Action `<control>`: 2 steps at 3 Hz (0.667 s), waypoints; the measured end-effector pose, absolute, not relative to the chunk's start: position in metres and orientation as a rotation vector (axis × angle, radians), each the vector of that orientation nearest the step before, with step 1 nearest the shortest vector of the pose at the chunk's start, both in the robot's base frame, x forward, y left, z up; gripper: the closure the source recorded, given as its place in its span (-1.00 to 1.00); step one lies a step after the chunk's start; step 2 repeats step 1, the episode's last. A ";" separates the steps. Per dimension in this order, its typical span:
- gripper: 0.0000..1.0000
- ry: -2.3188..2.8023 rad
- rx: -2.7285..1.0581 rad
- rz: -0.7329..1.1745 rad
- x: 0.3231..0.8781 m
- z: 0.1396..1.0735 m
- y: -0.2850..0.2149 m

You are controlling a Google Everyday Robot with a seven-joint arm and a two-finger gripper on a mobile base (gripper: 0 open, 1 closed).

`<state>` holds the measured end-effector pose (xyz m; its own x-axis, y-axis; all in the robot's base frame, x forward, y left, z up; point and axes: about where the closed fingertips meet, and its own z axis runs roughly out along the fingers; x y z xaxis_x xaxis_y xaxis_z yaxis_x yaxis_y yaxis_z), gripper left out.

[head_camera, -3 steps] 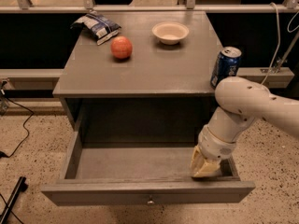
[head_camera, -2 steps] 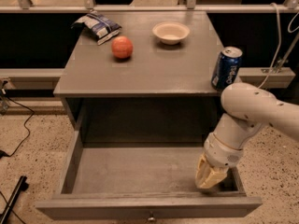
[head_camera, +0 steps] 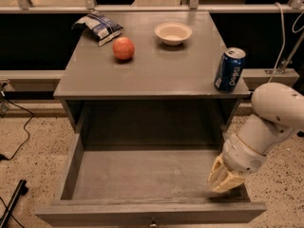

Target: Open top drawer

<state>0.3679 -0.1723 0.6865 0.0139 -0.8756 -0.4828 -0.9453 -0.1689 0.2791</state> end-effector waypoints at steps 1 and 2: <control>1.00 1.905 -1.920 0.821 0.377 0.723 -0.193; 1.00 1.905 -1.920 0.821 0.377 0.723 -0.193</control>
Offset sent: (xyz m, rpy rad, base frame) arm 0.0000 0.0000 0.0000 0.0000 0.0000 0.0000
